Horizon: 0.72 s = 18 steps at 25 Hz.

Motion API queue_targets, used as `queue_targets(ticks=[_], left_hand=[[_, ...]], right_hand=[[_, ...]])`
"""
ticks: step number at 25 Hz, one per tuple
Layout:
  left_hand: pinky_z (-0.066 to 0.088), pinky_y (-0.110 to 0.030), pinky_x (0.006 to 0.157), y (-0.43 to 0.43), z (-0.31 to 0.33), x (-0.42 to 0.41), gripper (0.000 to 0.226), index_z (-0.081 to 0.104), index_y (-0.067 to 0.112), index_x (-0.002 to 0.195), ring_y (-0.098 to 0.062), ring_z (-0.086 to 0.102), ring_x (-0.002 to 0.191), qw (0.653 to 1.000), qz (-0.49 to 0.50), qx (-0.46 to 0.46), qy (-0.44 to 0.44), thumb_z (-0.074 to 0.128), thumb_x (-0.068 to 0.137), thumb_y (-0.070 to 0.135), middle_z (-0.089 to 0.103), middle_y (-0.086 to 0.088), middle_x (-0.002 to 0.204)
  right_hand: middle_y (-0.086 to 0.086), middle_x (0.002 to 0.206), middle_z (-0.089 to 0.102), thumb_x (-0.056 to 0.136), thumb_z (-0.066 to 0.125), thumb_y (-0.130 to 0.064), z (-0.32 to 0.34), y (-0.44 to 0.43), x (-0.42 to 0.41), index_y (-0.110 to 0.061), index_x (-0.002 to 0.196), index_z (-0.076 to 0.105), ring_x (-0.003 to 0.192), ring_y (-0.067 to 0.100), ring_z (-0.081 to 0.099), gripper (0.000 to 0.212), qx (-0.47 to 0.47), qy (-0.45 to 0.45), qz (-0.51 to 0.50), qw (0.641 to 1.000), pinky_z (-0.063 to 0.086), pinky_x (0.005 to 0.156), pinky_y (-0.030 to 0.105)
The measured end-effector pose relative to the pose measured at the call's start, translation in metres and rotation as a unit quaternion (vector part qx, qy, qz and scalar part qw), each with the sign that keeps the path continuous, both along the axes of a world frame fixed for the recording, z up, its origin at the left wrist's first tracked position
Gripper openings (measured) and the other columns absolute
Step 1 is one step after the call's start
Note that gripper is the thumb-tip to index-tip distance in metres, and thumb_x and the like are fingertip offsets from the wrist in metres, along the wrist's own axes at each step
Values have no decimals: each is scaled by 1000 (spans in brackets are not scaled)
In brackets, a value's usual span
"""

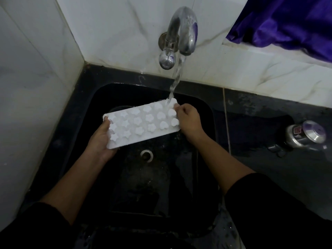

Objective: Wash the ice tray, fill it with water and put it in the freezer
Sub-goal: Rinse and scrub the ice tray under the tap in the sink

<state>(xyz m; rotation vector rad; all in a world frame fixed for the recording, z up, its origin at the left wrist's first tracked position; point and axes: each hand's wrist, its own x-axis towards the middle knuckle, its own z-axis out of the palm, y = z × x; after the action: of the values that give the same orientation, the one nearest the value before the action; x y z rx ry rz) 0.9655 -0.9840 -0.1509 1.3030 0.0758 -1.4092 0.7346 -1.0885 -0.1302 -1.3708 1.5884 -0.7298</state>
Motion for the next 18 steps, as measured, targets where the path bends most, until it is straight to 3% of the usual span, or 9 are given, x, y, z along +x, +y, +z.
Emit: queue_targets(ticks=[2, 4, 7, 8, 10, 11, 13, 15, 18], left_hand=[[62, -37, 63, 2, 1, 3, 37, 66, 16, 121, -19, 81, 82, 1000, -3, -5, -2, 50, 108, 47, 83, -2, 95], [63, -35, 59, 2, 1, 7, 38, 65, 15, 122, -19, 81, 81, 1000, -9, -9, 0, 49, 109, 46, 82, -3, 95], [60, -32, 55, 3, 6, 12, 30, 62, 15, 106, -13, 78, 65, 1000, -27, 0, 5, 49, 110, 41, 80, 1, 76], [60, -33, 56, 2, 9, 12, 28, 60, 15, 100, -12, 77, 60, 999, -36, 5, -3, 48, 110, 39, 79, 3, 70], [61, -33, 53, 0, 13, 10, 28, 62, 16, 98, -14, 78, 65, 999, -51, 11, -14, 50, 110, 38, 81, -1, 82], [63, -36, 57, -2, 12, 11, 28, 65, 15, 104, -18, 80, 76, 998, -56, -2, 1, 51, 109, 40, 81, -7, 102], [66, -45, 80, -4, 9, 13, 42, 68, 12, 128, -28, 78, 105, 996, -35, -41, 71, 50, 107, 44, 72, -16, 131], [58, -50, 103, -6, -1, 11, 53, 62, 10, 141, -33, 71, 121, 991, 7, -65, 117, 48, 107, 47, 69, -17, 137], [45, -53, 116, -12, -16, -7, 59, 55, 4, 147, -35, 63, 133, 992, 29, -86, 88, 55, 103, 42, 63, -20, 145]], right_hand=[[4, 77, 69, 104, 55, -43, 0, -6, 2, -12, 75, 62, 73, 20, 65, 43, 45, 0, 10, 999, 53, 69, 39], [6, 87, 71, 105, 53, -35, -2, -8, 2, -8, 86, 66, 80, 19, 66, 35, 37, 15, 38, 998, 56, 78, 42], [4, 104, 71, 106, 50, -14, 0, -9, 1, -13, 126, 64, 92, 14, 67, 25, 23, -37, 74, 996, 58, 84, 34], [2, 103, 71, 106, 50, -13, -1, -9, 0, -15, 125, 65, 90, 13, 67, 25, 20, -43, 76, 996, 57, 80, 31], [-2, 86, 69, 106, 52, -19, -4, -8, -1, -15, 94, 68, 77, 10, 64, 20, 11, -24, 48, 998, 51, 71, 29], [-2, 77, 66, 106, 55, -24, -6, -8, -1, -14, 80, 61, 70, 10, 60, 28, 23, -22, 28, 999, 48, 67, 30], [6, 71, 60, 104, 60, -33, -7, -7, -4, -14, 73, 52, 64, 17, 56, 37, 72, -38, -7, 997, 47, 61, 31], [11, 74, 58, 104, 60, -30, -5, -2, -11, -11, 77, 54, 62, 19, 55, 33, 91, -65, -39, 993, 47, 55, 30], [6, 74, 67, 104, 53, -11, -1, 23, -11, -8, 89, 64, 63, 17, 62, 19, 100, -131, -71, 984, 50, 49, 25]])
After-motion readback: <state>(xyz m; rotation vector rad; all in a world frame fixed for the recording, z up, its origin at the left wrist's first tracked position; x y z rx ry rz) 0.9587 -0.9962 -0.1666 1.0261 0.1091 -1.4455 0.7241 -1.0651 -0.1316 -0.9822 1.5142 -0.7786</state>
